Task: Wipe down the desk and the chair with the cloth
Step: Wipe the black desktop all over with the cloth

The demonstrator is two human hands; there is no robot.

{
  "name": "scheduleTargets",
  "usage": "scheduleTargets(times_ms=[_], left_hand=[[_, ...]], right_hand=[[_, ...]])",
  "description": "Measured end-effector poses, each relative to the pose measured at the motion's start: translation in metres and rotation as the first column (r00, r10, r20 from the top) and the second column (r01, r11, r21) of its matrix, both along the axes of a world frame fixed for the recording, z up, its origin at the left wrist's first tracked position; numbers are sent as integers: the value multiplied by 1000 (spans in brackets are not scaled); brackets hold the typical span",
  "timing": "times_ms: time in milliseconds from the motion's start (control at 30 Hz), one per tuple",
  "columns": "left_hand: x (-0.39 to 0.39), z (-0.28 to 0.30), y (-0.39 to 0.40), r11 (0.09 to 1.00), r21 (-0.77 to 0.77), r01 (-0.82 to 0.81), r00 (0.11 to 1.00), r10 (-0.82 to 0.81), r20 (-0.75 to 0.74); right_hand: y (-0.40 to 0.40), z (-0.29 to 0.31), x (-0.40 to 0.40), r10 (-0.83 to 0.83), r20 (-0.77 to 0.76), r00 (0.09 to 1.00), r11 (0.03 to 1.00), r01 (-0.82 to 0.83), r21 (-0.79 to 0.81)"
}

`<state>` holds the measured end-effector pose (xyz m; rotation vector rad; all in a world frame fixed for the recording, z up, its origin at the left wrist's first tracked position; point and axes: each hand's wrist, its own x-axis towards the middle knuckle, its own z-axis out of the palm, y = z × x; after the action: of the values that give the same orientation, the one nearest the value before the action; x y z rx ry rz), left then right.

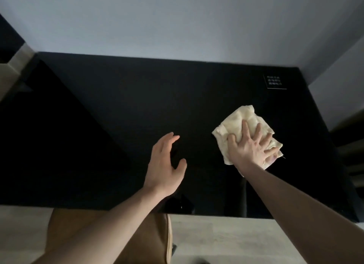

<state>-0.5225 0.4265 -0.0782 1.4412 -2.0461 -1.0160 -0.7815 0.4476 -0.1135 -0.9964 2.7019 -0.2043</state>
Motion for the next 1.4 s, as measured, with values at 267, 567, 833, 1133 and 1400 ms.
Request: scheduleTargets(times_ms=[267,567,833,1133,1400], left_hand=[[289,-12,-66,943,-178,-282,806,333,489],[440,18,-107,779,296,-553,700,241,673],[451,22,-119,750,504,-429,722,-50,690],[456,32,-129,683,604,-411,694,-195,693],[463,22,-131,707,601,-372,728,-179,662]], right_hand=[[-51,3,131,180,-8,984,983,-180,16],[-124,2,344,486,38,873,874,-486,-8],[-178,5,498,672,92,735,739,-674,-18],[-183,6,508,883,74,463,466,-885,-16],[-237,7,472,705,38,708,709,-704,-40]])
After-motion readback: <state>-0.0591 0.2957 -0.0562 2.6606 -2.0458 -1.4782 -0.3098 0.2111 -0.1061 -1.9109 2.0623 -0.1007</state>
